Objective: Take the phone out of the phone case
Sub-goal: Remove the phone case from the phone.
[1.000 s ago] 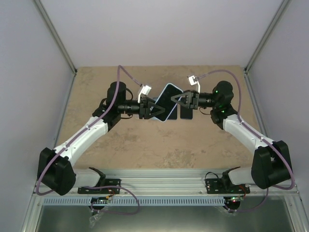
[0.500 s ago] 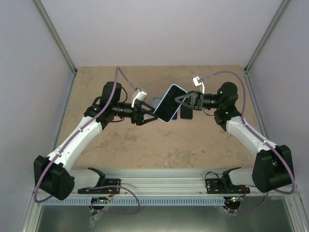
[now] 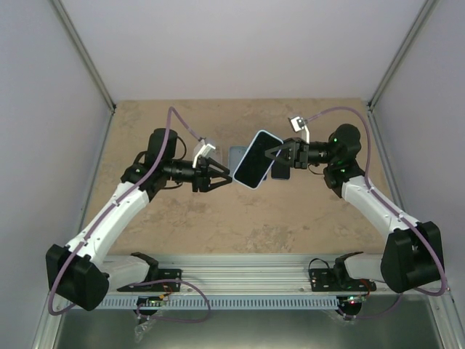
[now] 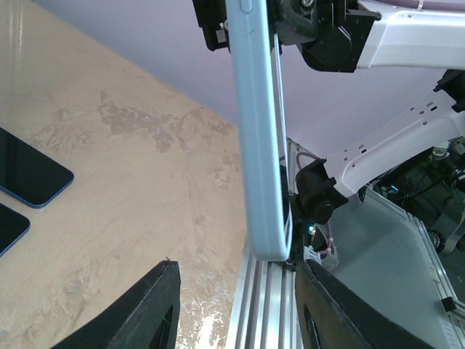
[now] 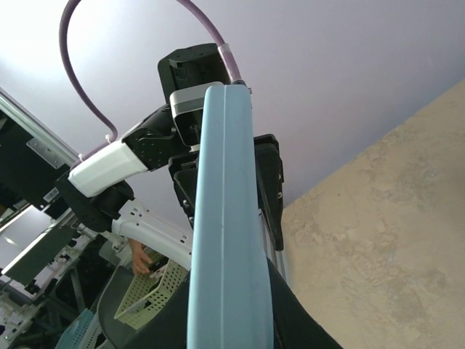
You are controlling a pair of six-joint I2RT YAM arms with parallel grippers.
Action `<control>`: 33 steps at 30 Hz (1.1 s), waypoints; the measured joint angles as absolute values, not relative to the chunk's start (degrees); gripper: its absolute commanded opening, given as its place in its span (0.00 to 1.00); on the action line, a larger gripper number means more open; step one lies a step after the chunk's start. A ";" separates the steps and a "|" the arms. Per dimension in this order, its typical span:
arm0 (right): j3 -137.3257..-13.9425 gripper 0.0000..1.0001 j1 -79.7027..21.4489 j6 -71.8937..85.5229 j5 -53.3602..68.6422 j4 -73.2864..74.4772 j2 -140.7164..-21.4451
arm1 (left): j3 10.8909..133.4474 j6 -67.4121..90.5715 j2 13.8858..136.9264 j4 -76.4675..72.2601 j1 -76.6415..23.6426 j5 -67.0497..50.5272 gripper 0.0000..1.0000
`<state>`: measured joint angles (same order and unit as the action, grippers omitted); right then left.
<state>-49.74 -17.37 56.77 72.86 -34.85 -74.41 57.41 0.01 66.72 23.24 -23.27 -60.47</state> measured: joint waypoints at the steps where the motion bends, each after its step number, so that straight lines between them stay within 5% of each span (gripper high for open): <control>1: -49.74 0.01 -17.37 56.77 72.99 -34.92 -74.39 | 57.10 0.25 66.72 22.90 -23.22 -60.45 0.44; 33: -49.74 0.01 -17.39 56.36 73.73 -34.70 -73.97 | 53.01 8.27 66.67 11.92 -22.87 -63.18 0.40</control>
